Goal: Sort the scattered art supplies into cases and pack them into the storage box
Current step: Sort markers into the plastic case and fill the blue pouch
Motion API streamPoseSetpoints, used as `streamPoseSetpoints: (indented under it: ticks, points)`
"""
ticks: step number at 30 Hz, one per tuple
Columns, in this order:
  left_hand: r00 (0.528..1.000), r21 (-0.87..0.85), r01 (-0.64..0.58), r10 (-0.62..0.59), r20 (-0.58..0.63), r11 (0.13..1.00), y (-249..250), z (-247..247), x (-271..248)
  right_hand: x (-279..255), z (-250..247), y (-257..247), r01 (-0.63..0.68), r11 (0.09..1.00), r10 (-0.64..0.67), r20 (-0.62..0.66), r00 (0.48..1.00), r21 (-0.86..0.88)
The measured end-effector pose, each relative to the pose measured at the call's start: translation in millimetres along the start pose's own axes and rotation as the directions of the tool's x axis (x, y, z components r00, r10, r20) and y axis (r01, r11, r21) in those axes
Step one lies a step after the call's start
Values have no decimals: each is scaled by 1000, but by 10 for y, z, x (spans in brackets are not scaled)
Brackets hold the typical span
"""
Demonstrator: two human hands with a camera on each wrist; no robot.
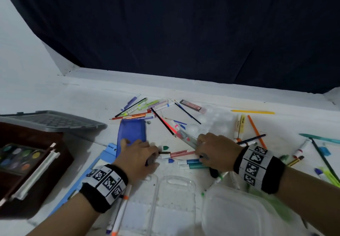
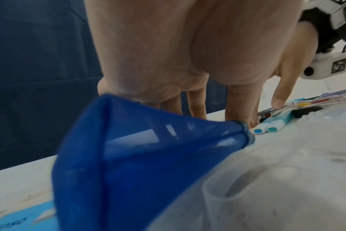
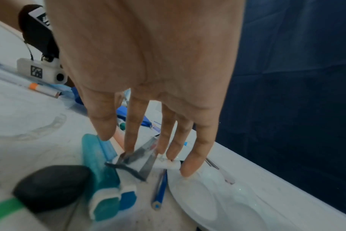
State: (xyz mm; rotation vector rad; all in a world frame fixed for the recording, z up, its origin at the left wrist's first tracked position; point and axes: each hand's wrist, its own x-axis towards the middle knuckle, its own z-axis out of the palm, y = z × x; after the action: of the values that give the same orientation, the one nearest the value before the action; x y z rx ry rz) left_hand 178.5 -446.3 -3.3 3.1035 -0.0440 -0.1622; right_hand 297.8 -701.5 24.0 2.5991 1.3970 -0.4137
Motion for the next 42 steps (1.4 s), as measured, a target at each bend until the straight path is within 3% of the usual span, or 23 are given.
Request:
streamPoseSetpoints:
  ticks: [3, 6, 9, 12, 14, 17, 20, 23, 27, 31, 34, 38, 42]
  points:
    - [1000, 21, 7, -7, 10, 1000, 50, -21, 48, 63, -13, 45, -61, 994, 56, -56, 997, -94]
    - [999, 71, 7, -10, 35, 997, 134, -54, 109, 110, -66, 63, -113, 990, 105, -95, 990, -81]
    - [999, 98, -17, 12, 50, 995, 184, -51, 168, 207, -140, 11, -67, 998, 68, -175, 982, 15]
    - [994, 105, -109, 110, -1, 988, 153, -54, 161, 358, -181, -70, 14, 985, 31, -256, 966, 173]
    - [991, 43, -137, 137, -2, 990, 118, -149, 90, 471, -195, -114, 71, 962, 15, -309, 951, 264]
    - [990, -83, -91, 81, -113, 992, 9, -275, -144, 652, -225, -171, 145, 925, -15, -346, 938, 351]
    - [970, -214, -52, -1, -243, 975, -108, -424, -537, 821, -250, -236, 172, 917, -75, -269, 960, 360]
    - [932, -411, -42, -113, -345, 911, -196, -518, -912, 971, -252, -350, 187, 932, -137, -176, 975, 310]
    - [817, -628, -45, -333, -471, 777, -282, -573, -1328, 1078, -225, -533, 171, 979, -164, -68, 984, 107]
    - [744, -810, -42, -523, -416, 585, -278, -488, -1608, 1116, -215, -652, 162, 986, -162, 4, 987, -35]
    - [728, -840, -29, -565, -389, 541, -172, -447, -1668, 1062, -276, -708, 151, 984, -152, -1, 988, -90]
    - [735, -869, -53, -570, -367, 492, -37, -402, -1734, 851, -367, -722, 98, 994, -104, -131, 986, -55]
    - [723, -910, -86, -603, -337, 405, 15, -447, -1785, 431, -520, -823, 104, 975, -30, -343, 939, 197]
